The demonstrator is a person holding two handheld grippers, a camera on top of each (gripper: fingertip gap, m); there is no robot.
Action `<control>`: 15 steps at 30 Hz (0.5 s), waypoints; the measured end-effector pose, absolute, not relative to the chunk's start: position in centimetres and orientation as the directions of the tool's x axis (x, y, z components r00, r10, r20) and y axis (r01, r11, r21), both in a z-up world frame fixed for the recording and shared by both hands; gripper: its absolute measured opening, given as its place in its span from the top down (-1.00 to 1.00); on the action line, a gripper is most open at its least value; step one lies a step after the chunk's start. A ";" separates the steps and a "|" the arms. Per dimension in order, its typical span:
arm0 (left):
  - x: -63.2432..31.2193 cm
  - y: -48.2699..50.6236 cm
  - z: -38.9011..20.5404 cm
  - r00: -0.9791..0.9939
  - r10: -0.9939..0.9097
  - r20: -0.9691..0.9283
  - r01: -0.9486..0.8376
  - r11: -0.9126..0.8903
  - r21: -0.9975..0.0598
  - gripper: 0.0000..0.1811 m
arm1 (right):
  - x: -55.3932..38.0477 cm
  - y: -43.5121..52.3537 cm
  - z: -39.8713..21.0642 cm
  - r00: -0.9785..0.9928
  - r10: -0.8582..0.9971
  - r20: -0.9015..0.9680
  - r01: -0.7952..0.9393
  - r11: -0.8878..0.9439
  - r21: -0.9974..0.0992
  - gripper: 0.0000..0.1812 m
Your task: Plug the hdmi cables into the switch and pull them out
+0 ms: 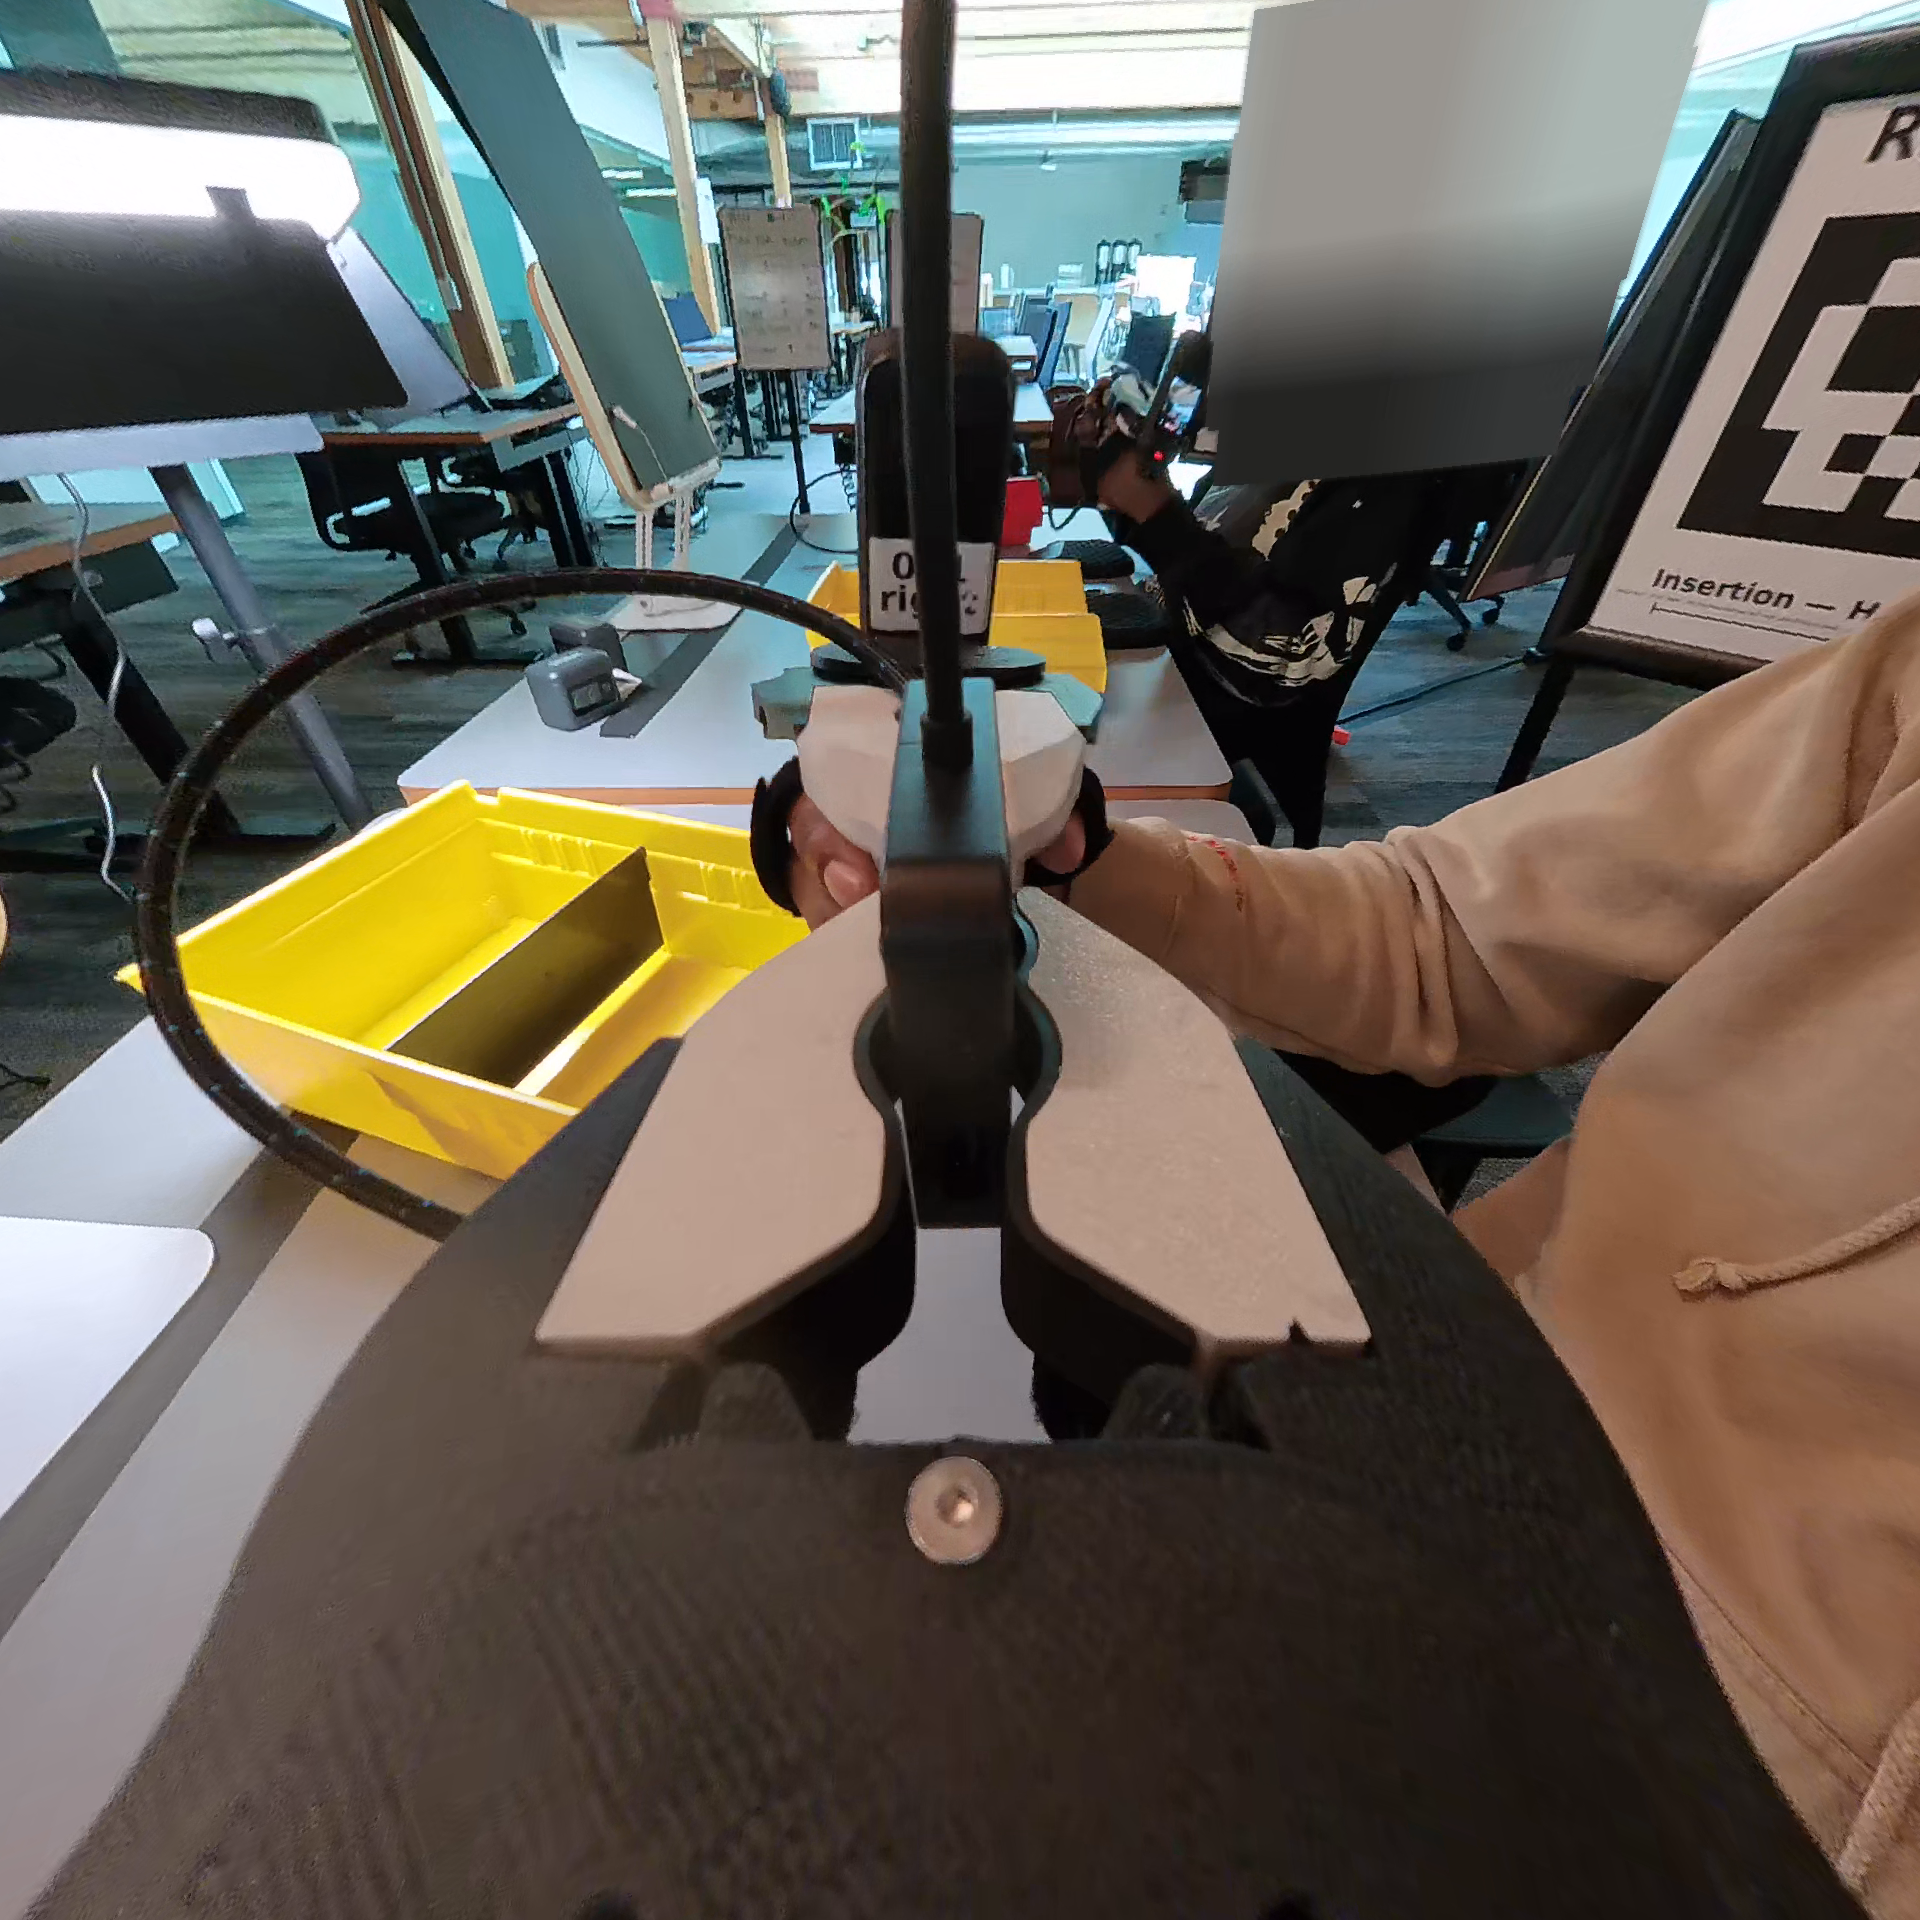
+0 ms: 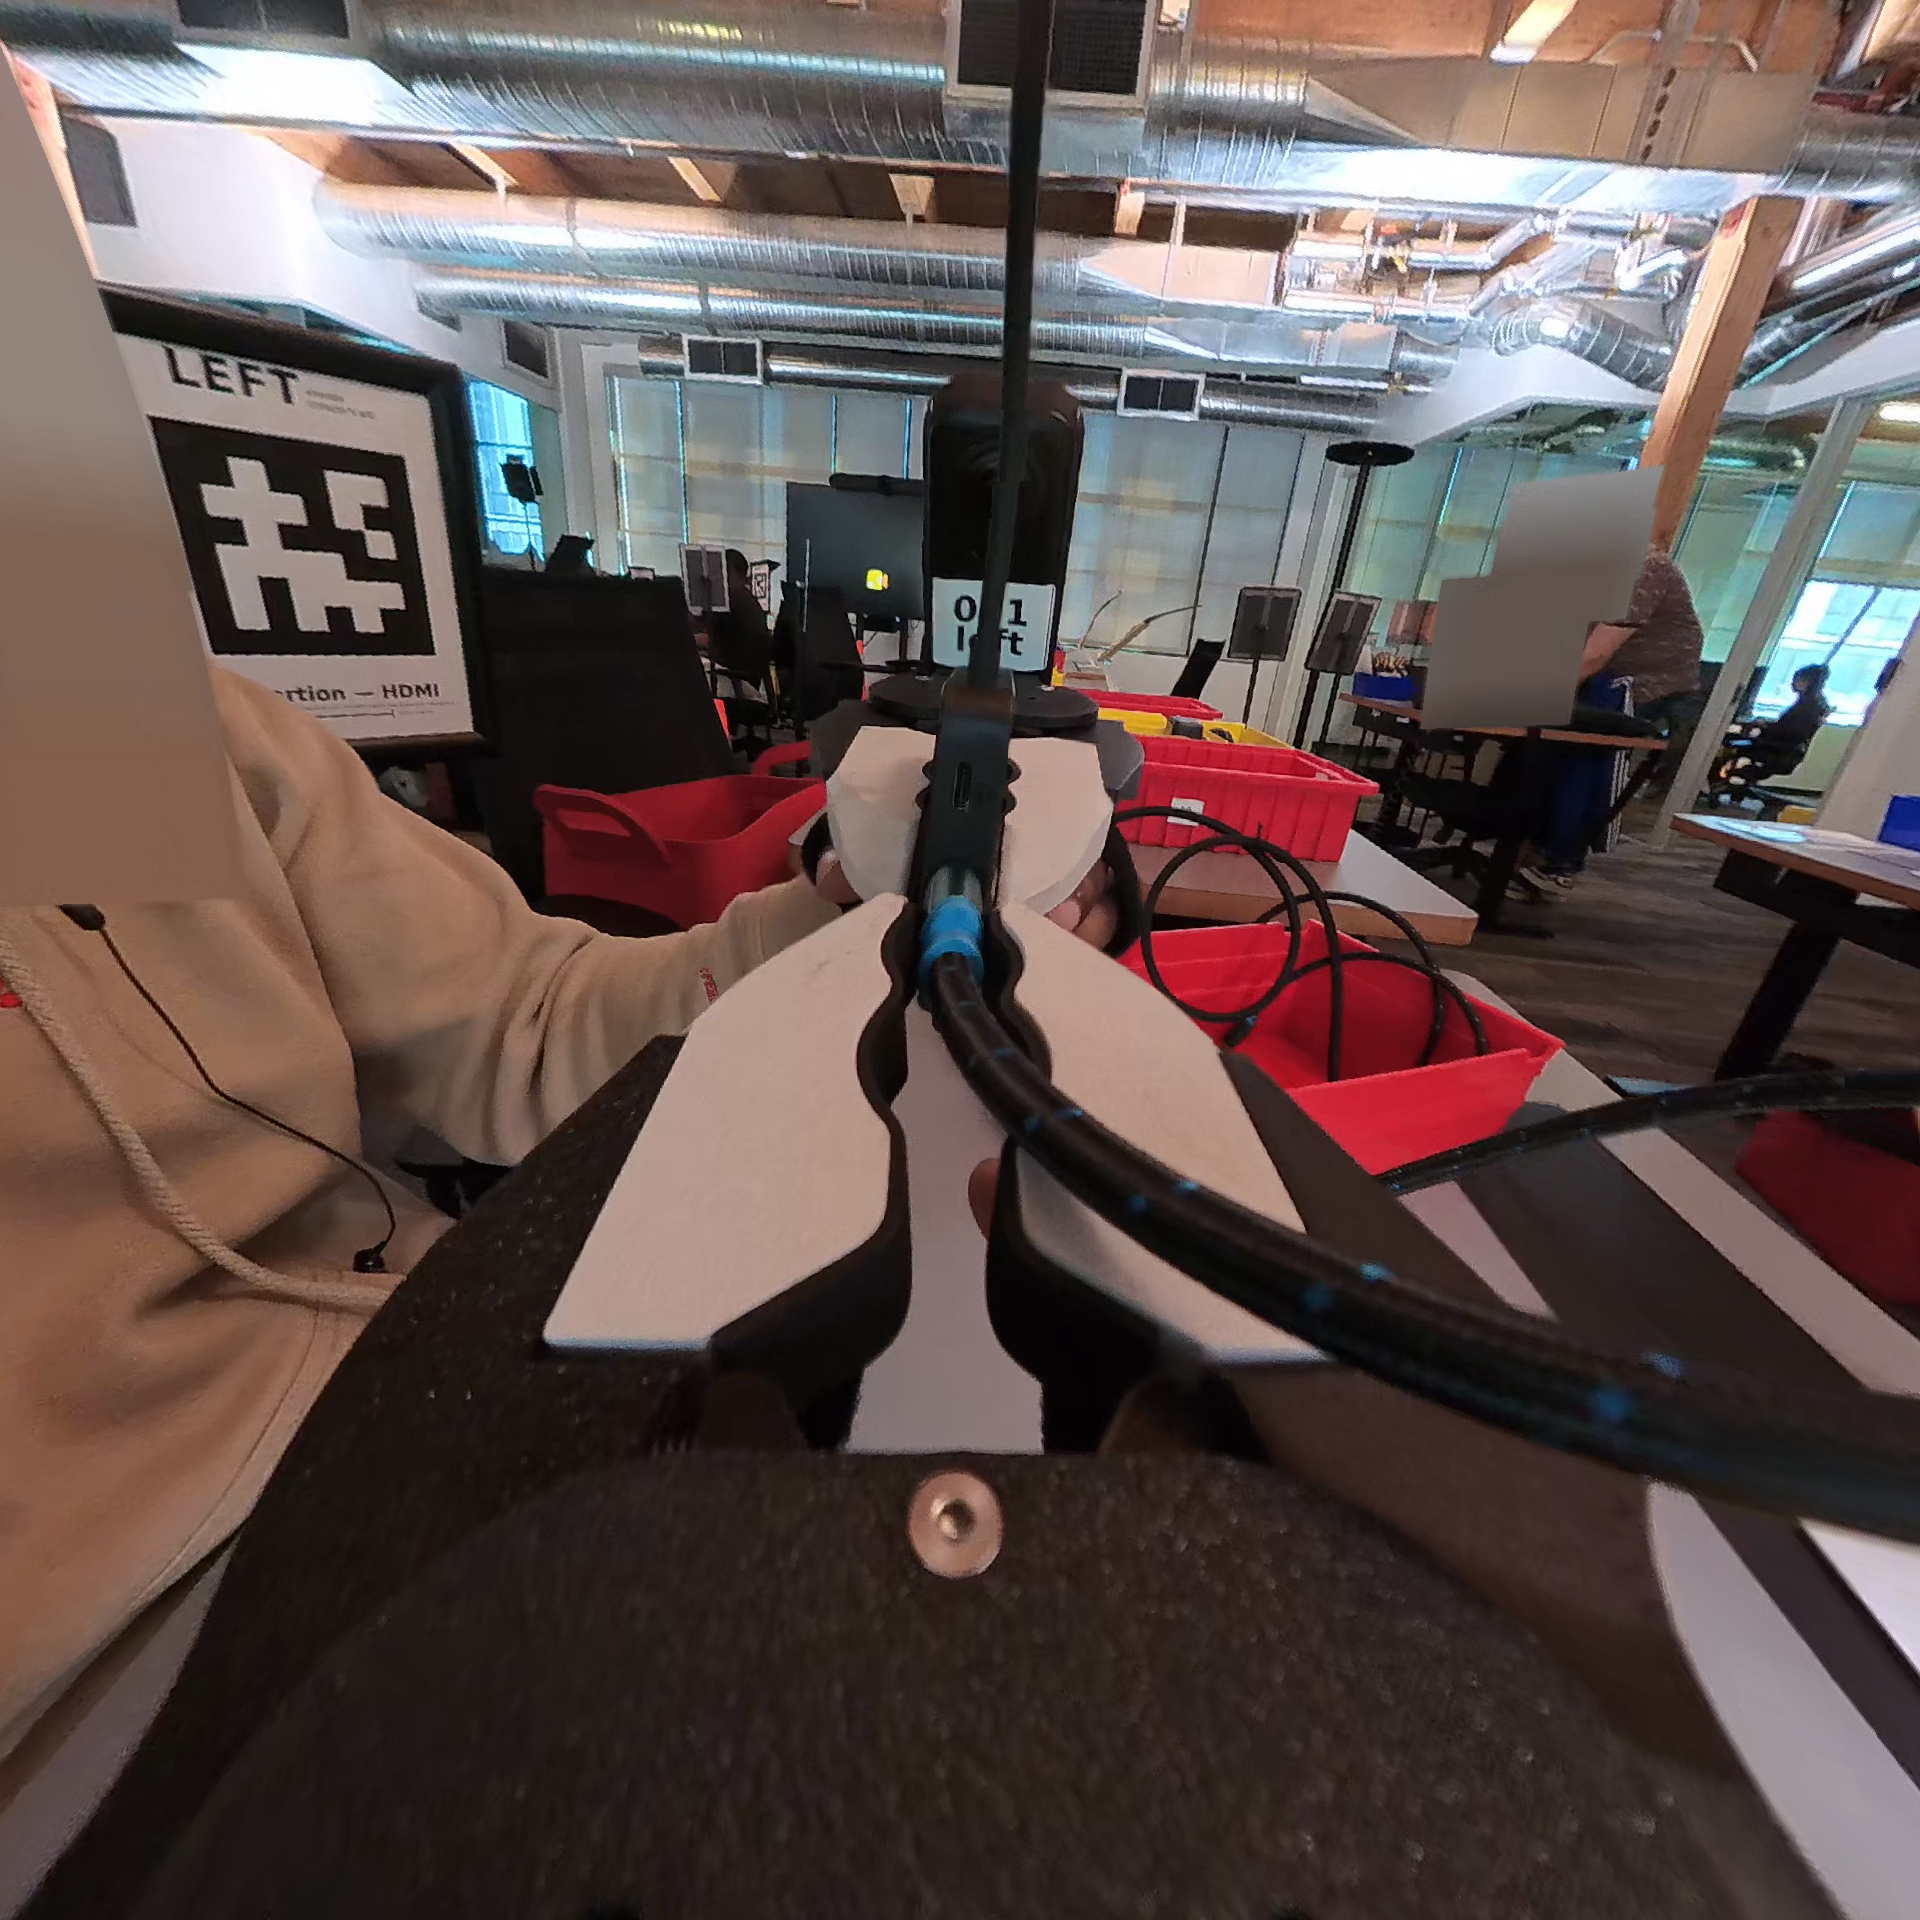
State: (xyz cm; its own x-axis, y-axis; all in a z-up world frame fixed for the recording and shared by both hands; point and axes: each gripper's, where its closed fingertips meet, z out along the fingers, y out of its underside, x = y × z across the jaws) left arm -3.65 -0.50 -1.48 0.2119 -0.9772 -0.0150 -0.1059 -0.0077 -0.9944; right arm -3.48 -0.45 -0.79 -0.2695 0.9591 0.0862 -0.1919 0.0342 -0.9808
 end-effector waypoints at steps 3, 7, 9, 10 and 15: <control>-8.1 0.3 1.2 0.314 -0.948 -0.048 -0.008 0.048 -0.999 0.83 | 2.9 1.8 3.5 -0.301 0.953 0.034 -0.463 -0.115 -0.879 0.87; -12.2 1.0 2.6 0.439 -0.894 -0.084 0.015 0.101 -0.995 0.84 | 6.3 5.8 2.0 0.008 0.995 0.099 -0.301 0.097 -0.949 0.87; -12.3 1.9 2.5 0.465 -0.884 -0.045 0.041 0.073 -0.997 0.84 | 6.2 7.2 1.0 0.100 0.990 0.102 -0.180 0.119 -0.976 0.87; -12.3 2.4 2.2 0.476 -0.879 -0.026 0.047 0.055 -0.997 0.84 | 6.0 7.6 0.3 0.124 0.987 0.107 -0.120 0.122 -0.985 0.87; -11.9 3.8 1.1 0.488 -0.872 0.040 0.075 -0.003 -0.997 0.84 | 5.8 9.5 -2.6 0.216 0.974 0.072 0.077 0.057 -0.995 0.87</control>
